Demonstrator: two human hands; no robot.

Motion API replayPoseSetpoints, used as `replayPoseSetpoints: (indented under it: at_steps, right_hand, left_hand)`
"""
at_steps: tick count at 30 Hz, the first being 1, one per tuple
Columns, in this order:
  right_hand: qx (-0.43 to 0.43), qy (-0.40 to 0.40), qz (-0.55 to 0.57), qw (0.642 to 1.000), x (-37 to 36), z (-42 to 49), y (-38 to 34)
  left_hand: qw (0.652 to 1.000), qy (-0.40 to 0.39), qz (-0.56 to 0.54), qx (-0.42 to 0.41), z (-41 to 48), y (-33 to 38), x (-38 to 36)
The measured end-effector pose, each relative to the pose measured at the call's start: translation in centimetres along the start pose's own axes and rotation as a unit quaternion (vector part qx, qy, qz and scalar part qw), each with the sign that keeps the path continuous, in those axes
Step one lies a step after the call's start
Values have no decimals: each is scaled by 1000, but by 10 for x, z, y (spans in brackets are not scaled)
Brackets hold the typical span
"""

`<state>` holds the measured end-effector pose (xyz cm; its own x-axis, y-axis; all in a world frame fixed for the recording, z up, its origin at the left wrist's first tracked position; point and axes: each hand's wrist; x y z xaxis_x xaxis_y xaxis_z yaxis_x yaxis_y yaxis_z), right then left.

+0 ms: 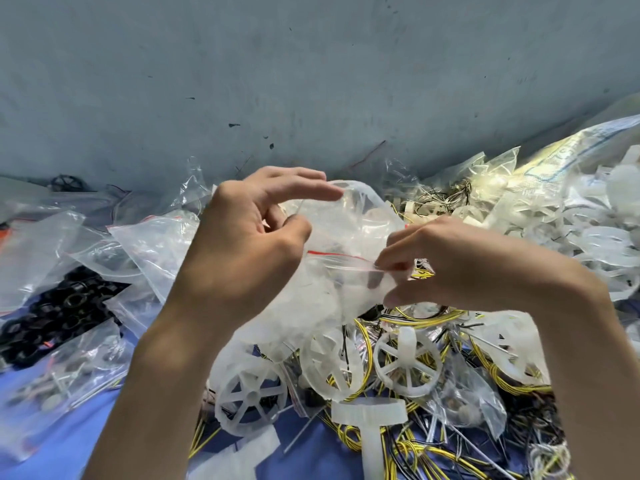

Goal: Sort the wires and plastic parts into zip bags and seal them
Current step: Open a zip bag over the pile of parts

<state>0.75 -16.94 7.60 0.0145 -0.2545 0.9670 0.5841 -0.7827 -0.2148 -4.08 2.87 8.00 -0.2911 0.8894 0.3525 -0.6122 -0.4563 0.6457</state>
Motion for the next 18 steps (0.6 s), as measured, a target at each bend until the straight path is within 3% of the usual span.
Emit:
replayPoseSetpoints:
  at_steps: [7,14,18]
  right_hand:
    - [18,103,59,993,16,-8,-2]
    - [2,117,131,985,23,-12,5]
    - [2,115,78,990,37,1,3]
  left_hand:
    - [995,-84,50,-20,0,-9,1]
    - [969,-196,150,-10,0,-21,-5]
    - [964,-210,161,-2,1,-21,-8]
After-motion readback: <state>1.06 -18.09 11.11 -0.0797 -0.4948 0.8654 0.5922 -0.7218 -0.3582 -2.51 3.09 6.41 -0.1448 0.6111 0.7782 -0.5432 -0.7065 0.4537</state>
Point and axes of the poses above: each hand's wrist, its own z-axis towards the middle knuckle, its own x-axis out of the back of the hand, y = z × x, and after that the axes turned 7 degrees about -x, right-handed
